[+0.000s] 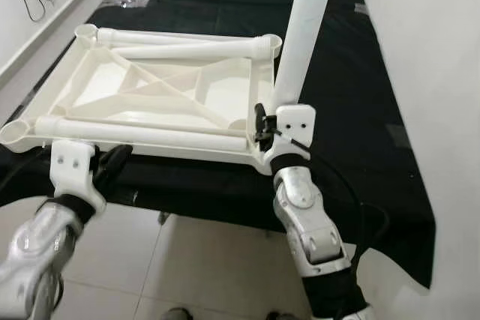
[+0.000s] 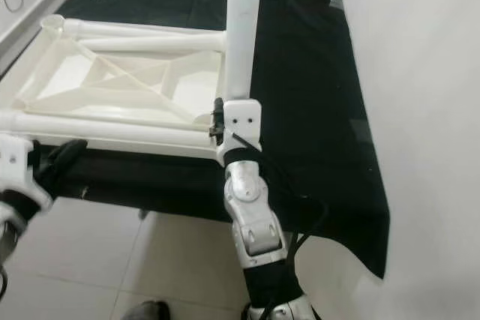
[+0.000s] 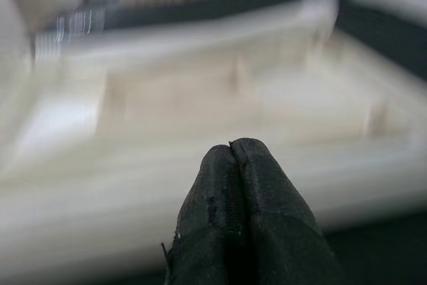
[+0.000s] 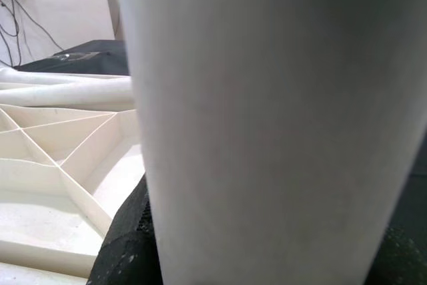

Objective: Building children table

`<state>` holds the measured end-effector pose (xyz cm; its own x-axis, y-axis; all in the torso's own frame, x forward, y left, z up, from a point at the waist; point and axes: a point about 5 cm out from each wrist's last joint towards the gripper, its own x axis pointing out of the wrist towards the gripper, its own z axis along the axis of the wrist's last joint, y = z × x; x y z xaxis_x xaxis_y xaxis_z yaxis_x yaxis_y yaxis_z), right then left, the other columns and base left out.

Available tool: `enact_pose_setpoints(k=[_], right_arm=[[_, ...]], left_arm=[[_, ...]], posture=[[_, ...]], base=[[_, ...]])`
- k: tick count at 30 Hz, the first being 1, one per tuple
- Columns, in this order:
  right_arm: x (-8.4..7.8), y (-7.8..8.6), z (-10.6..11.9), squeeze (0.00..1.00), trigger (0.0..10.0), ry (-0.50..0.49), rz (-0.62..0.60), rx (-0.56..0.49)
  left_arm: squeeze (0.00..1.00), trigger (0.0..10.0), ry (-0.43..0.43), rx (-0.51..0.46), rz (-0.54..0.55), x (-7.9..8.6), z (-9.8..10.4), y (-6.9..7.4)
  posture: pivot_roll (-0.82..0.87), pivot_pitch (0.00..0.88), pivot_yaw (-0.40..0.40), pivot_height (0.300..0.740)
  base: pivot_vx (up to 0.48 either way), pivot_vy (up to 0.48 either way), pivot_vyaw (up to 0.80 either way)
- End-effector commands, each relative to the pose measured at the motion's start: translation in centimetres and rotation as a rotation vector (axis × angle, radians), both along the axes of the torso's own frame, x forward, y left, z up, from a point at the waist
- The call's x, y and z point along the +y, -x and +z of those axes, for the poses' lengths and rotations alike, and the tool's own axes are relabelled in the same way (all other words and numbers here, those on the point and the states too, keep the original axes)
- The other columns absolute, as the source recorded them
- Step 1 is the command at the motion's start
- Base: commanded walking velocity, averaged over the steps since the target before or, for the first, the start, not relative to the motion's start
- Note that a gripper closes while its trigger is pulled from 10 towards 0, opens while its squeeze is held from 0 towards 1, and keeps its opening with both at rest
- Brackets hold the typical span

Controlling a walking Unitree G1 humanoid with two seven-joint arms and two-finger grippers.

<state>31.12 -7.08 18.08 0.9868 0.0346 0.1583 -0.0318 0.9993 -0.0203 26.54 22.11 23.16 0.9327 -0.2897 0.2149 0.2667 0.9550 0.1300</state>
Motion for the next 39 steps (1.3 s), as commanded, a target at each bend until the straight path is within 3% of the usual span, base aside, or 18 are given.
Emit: enact_pose_setpoints(k=[1,2,3,4,6,7,8,9,10,11,13,17,18,32,33,34,35,39], right_arm=[[1.2,0.4,-4.4,0.00,10.0,-0.019,0.010,0.213],[1.2,0.4,-4.4,0.00,10.0,-0.019,0.010,0.213],[1.1,0.3,-4.4,0.00,10.0,-0.016,0.010,0.211],[1.1,0.3,-4.5,0.00,10.0,-0.014,0.009,0.209],[1.2,0.2,-4.5,0.00,10.0,-0.013,0.009,0.208],[1.5,0.2,-4.6,0.00,10.0,-0.011,0.024,0.206],[1.5,0.2,-4.6,0.00,10.0,-0.011,0.024,0.206],[1.9,0.2,-4.7,0.00,10.0,-0.015,0.049,0.205],[2.1,0.2,-4.6,0.00,10.0,-0.015,0.061,0.200],[2.1,0.2,-4.6,0.00,10.0,-0.015,0.061,0.200],[2.2,0.1,-4.5,0.00,10.0,-0.016,0.072,0.193],[2.5,-0.1,-4.3,0.00,10.0,-0.028,0.100,0.183],[2.7,-0.1,-4.2,0.00,10.0,-0.033,0.109,0.180],[3.1,-0.1,-3.7,0.00,10.0,-0.029,0.130,0.151],[3.3,-0.1,-3.7,0.00,10.0,-0.030,0.136,0.150],[3.3,-0.1,-3.7,0.00,10.0,-0.030,0.136,0.150],[3.4,-0.1,-3.6,0.00,10.0,-0.027,0.145,0.144],[3.6,-0.2,-3.4,0.00,10.0,-0.026,0.156,0.134]], left_arm=[[0.00,10.0,-0.010,-0.070,-0.048,0.0,2.3,-0.3],[0.00,10.0,-0.010,-0.070,-0.048,0.0,2.3,-0.3],[0.00,10.0,-0.006,-0.107,-0.086,-0.3,3.6,-0.9],[0.31,10.0,0.009,-0.147,-0.143,-0.8,5.1,-1.5],[0.31,10.0,0.021,-0.171,-0.180,-1.1,6.1,-1.8],[1.00,10.0,0.058,-0.195,-0.314,-2.3,7.9,-2.6],[1.00,10.0,0.058,-0.195,-0.314,-2.3,7.9,-2.6],[1.00,10.0,0.096,-0.214,-0.517,-4.1,10.1,-3.5],[1.00,10.0,0.116,-0.202,-0.627,-5.1,10.9,-3.9],[1.00,10.0,0.116,-0.202,-0.627,-5.1,10.9,-3.9],[1.00,10.0,0.124,-0.177,-0.749,-6.5,11.7,-4.6],[1.00,10.0,0.109,-0.137,-0.859,-7.8,12.3,-5.6],[1.00,10.0,0.115,-0.093,-0.932,-8.5,12.6,-6.4],[1.00,10.0,-0.004,-0.039,-1.049,-10.4,14.0,-8.4],[0.69,10.0,-0.028,-0.031,-1.072,-10.6,14.0,-8.4],[0.69,10.0,-0.028,-0.031,-1.072,-10.6,14.0,-8.4],[0.00,10.0,-0.045,-0.022,-1.102,-10.9,14.0,-8.4],[0.00,10.0,-0.111,0.009,-1.213,-12.5,13.8,-8.3]], posture=[[0.14,0.170,0.008,0.740],[0.14,0.170,0.008,0.740],[0.13,0.168,0.008,0.740],[0.13,0.169,0.008,0.740],[0.13,0.169,0.008,0.740],[0.13,0.169,0.010,0.740],[0.13,0.169,0.010,0.740],[0.13,0.169,0.011,0.740],[0.13,0.169,0.010,0.740],[0.13,0.169,0.010,0.740],[0.12,0.170,0.012,0.740],[0.11,0.169,0.017,0.740],[0.10,0.169,0.022,0.740],[0.08,0.170,0.041,0.740],[0.08,0.170,0.041,0.740],[0.08,0.170,0.041,0.740],[0.08,0.166,0.045,0.740],[0.07,0.160,0.053,0.740]], base=[[0.000,0.000,0.00],[0.000,0.000,0.00],[0.000,0.000,0.00],[0.000,0.000,0.00],[0.000,0.000,0.00],[0.000,0.000,0.00],[0.000,0.000,0.00],[0.000,0.000,0.00],[0.000,0.000,0.00],[0.000,0.000,0.00],[0.000,0.000,0.00],[0.000,0.000,0.00],[0.000,0.000,0.00],[0.000,0.000,0.00],[0.000,0.000,0.00],[0.000,0.000,0.00],[0.000,0.000,0.00],[0.000,0.000,0.00]])
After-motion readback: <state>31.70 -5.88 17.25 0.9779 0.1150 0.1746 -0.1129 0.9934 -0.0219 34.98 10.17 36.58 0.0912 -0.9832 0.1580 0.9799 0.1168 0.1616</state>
